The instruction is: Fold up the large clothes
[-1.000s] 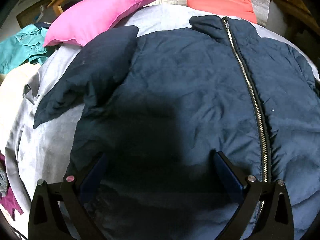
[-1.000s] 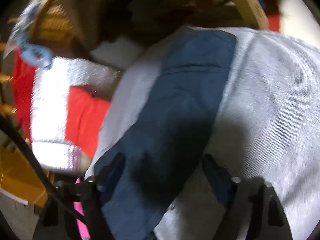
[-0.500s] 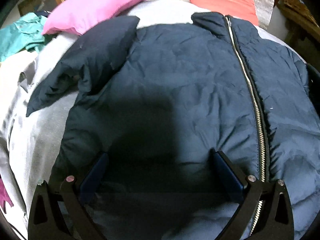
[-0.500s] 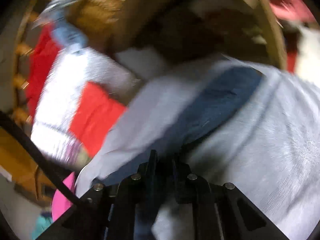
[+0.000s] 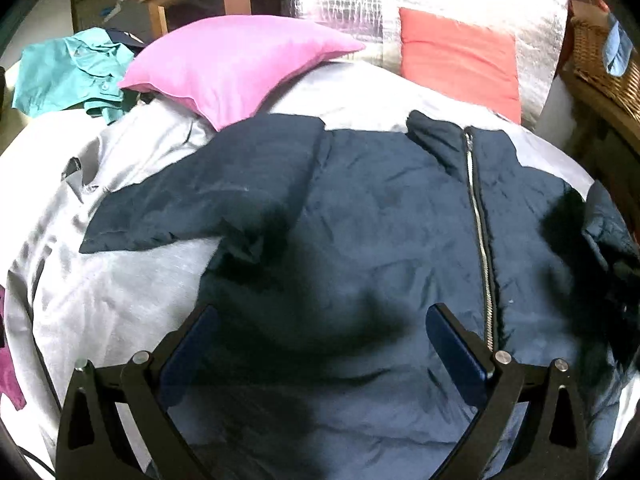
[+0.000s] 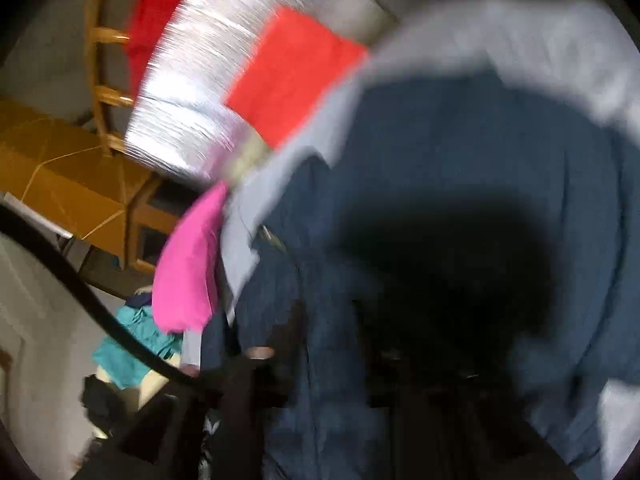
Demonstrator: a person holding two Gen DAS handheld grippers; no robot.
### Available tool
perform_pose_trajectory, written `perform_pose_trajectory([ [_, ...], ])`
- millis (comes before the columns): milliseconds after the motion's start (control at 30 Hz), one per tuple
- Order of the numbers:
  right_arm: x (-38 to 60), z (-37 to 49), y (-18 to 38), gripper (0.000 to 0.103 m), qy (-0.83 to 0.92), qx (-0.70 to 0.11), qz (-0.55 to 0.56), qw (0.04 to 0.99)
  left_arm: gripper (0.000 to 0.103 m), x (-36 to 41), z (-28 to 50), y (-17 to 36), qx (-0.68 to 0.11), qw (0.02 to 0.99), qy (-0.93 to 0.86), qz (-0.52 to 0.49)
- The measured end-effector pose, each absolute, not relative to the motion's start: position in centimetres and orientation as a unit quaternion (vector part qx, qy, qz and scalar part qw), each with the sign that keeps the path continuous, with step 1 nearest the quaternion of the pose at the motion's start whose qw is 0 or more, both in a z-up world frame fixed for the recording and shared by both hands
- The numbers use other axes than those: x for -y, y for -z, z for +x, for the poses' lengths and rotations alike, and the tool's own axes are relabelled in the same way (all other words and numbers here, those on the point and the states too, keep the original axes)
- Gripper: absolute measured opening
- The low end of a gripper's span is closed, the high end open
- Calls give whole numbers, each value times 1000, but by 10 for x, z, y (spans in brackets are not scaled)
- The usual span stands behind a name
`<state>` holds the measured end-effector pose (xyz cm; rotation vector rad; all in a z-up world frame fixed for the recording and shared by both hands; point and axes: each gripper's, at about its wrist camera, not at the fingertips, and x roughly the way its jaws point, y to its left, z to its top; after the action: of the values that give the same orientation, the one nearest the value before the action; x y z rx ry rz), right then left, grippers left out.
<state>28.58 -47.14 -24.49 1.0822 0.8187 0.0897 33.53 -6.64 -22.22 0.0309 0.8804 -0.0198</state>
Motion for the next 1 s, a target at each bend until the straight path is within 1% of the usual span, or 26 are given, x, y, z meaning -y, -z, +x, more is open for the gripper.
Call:
perform_pose_trajectory([
  [33, 478, 284, 251, 67, -44, -378, 518, 766, 103, 66, 335, 222, -424, 905, 8, 19],
  [67, 485, 272, 258, 70, -41, -365, 549, 751, 103, 66, 333, 221, -423, 906, 7, 22],
  [200, 526, 230, 262, 70, -9, -328, 602, 728, 103, 67, 336, 219, -413, 910, 14, 17],
  [300, 567, 181, 272, 70, 35, -286, 658, 696, 103, 70, 329, 210, -394, 919, 22, 19],
  [400, 597, 157, 280, 70, 75, -273, 686, 670, 103, 77, 323, 205, -374, 926, 30, 35],
  [567, 627, 151, 302, 70, 147, -289, 701, 635, 103, 91, 322, 207, -365, 928, 46, 50],
  [667, 637, 161, 314, 70, 172, -264, 721, 617, 103, 99, 323, 211, -368, 927, 48, 56],
  [733, 648, 167, 311, 71, 177, -259, 710, 630, 103, 104, 323, 213, -370, 926, 50, 62],
  [767, 648, 171, 310, 62, 182, -253, 704, 639, 103, 107, 323, 213, -368, 926, 52, 66],
  [800, 647, 172, 308, 41, 190, -247, 695, 648, 103, 108, 321, 212, -365, 927, 53, 68],
  [833, 638, 174, 305, 34, 190, -249, 687, 656, 103, 109, 320, 211, -361, 928, 55, 71],
  [900, 627, 184, 294, 28, 191, -261, 652, 685, 103, 108, 318, 207, -350, 932, 53, 77],
  [967, 618, 196, 274, 28, 193, -264, 605, 726, 103, 101, 318, 204, -341, 936, 39, 75],
  [1000, 608, 203, 256, 28, 195, -262, 562, 760, 103, 97, 319, 202, -341, 937, 35, 71],
])
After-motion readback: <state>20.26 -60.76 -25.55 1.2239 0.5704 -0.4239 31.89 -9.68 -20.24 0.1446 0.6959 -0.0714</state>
